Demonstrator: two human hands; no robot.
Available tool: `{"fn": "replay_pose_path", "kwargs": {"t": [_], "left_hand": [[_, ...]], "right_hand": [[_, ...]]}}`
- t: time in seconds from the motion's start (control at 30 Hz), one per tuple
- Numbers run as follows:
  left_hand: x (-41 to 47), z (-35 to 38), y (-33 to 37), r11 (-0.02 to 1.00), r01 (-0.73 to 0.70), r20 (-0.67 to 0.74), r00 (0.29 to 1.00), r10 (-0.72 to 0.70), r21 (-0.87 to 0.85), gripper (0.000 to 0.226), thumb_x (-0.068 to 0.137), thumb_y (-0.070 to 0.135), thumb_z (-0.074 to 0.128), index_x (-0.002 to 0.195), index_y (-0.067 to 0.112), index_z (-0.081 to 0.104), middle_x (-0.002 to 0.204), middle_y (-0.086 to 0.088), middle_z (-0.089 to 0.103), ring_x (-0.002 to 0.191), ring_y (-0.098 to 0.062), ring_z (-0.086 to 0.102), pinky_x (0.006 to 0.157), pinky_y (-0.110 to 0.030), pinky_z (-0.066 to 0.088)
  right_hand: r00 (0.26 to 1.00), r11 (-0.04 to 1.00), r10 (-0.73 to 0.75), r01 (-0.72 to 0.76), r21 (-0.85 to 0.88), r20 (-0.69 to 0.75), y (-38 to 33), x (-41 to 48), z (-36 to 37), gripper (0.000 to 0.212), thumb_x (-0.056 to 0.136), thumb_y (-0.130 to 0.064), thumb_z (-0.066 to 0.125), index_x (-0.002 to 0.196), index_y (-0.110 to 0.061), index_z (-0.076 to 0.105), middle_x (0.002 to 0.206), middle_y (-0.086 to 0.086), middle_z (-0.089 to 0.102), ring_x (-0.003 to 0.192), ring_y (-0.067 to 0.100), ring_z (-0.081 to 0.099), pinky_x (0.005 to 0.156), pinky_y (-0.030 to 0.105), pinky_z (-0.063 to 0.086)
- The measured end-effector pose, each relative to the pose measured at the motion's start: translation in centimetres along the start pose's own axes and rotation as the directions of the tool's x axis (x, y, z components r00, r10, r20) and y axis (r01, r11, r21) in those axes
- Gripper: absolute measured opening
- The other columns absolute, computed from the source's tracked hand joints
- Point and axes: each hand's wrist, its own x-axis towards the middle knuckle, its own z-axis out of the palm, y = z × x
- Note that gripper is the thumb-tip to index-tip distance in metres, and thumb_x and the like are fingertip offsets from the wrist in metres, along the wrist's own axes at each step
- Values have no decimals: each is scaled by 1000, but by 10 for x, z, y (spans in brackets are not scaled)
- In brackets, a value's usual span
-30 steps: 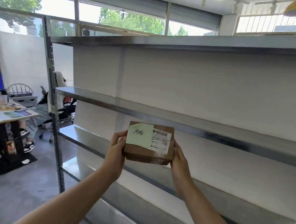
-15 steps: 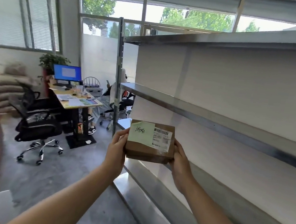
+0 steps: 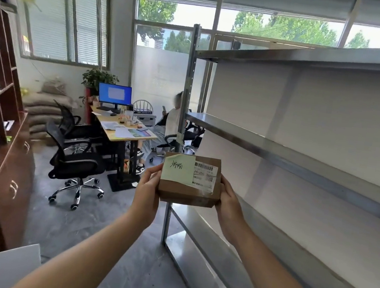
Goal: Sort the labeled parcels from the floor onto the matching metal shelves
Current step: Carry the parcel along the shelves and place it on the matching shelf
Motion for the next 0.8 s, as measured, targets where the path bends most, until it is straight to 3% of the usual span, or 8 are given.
{"fn": "replay_pose_path", "kwargs": {"t": [0.27,0.4,0.57,0.8], "left_hand": [[59,-54,15,1000,-7,-34,999,7,11,24,103,11,45,108,21,66,107,-2,69,96,-17,63,79,-29,50],[84,-74,16,1000,-7,-32,999,7,9,23,103,13,46,106,22,67,108,-2,69,99,-18,62,83,-31,50],[106,-96,15,1000,-2,-56,998,2,-7,22,103,12,46,107,21,66,108,2,70,101,-17,61,83,-30,50],[141,-135,22,999,-18,-131,991,22,35,27,103,14,46,126,13,60,130,-11,64,107,-20,60,81,-29,50]], "right_hand": [[999,1000,21,-22,21,30,30,50,61,40,104,-12,35,134,-27,58,124,-1,70,119,18,63,108,40,44],[999,999,31,-31,14,10,41,66,81,40,106,-15,32,134,-29,57,121,0,71,116,18,65,103,39,48],[998,999,38,-37,-7,44,47,85,103,41,106,-13,31,132,-29,58,123,1,70,111,15,66,87,28,50],[989,995,85,-91,38,125,76,127,142,39,106,-17,34,137,-25,56,126,4,68,118,21,64,106,42,47]]}}
